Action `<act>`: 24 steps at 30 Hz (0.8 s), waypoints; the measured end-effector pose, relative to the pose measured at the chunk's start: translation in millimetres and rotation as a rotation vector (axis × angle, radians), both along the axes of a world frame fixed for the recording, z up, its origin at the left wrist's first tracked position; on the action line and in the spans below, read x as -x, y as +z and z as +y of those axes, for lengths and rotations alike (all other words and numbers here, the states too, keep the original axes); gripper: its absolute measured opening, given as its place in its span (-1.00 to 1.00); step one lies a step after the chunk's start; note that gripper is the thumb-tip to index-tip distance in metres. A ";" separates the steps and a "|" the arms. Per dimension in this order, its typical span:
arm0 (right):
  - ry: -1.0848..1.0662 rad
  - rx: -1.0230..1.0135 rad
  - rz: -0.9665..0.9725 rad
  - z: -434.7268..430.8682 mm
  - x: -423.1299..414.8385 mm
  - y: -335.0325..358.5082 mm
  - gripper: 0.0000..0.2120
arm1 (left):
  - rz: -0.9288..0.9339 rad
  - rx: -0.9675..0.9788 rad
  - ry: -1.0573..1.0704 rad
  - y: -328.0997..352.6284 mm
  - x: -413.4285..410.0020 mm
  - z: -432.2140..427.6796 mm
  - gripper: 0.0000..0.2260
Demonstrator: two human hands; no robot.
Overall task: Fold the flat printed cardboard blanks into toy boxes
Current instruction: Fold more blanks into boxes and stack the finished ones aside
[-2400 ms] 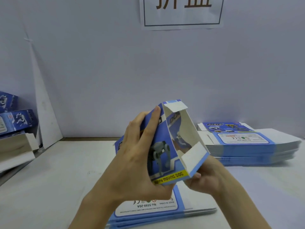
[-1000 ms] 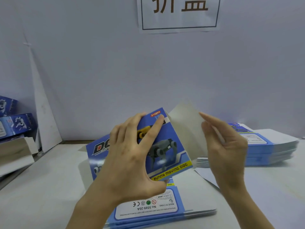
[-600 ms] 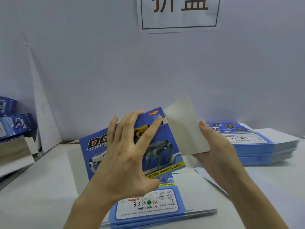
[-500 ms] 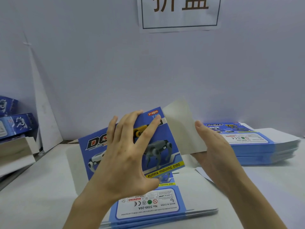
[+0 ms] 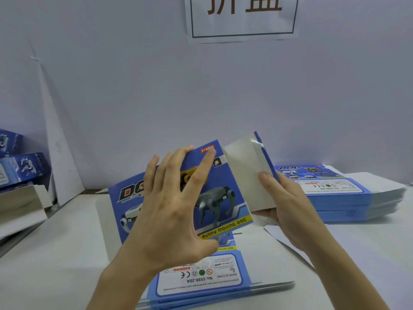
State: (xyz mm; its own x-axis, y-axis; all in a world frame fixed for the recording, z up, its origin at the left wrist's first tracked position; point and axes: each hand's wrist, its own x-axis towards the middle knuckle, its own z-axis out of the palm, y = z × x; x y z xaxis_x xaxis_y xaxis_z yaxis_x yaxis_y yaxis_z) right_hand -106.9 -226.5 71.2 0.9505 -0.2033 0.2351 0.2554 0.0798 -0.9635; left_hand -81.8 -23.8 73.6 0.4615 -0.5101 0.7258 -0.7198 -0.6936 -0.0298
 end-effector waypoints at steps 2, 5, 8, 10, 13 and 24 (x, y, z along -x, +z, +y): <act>-0.013 0.049 -0.023 -3.8 0.6 0.8 -0.80 | 0.023 0.001 -0.006 0.4 -0.7 0.8 0.01; 0.018 0.096 -0.086 -2.7 4.9 4.0 -0.77 | 0.082 0.035 -0.042 -0.6 -0.7 -3.0 0.04; -0.079 0.179 -0.153 2.1 4.4 3.0 -0.77 | 0.093 0.043 -0.046 -1.3 -0.9 -2.3 0.04; -0.169 0.222 -0.223 4.8 3.5 0.8 -0.71 | 0.074 0.049 -0.033 -0.9 -0.5 -0.8 0.05; -0.123 0.191 -0.348 12.7 4.9 1.7 -0.70 | 0.044 0.058 -0.009 0.2 1.0 -2.8 0.06; 0.031 0.219 -0.345 31.7 12.2 1.3 -0.64 | 0.008 0.072 0.029 -2.4 2.5 -7.6 0.03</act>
State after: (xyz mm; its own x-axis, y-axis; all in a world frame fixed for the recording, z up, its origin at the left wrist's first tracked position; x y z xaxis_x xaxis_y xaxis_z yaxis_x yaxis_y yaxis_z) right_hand -119.2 -194.8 72.5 0.8129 -0.0854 0.5761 0.5677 -0.1047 -0.8165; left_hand -84.3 -31.4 71.2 0.4814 -0.4433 0.7561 -0.6994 -0.7142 0.0265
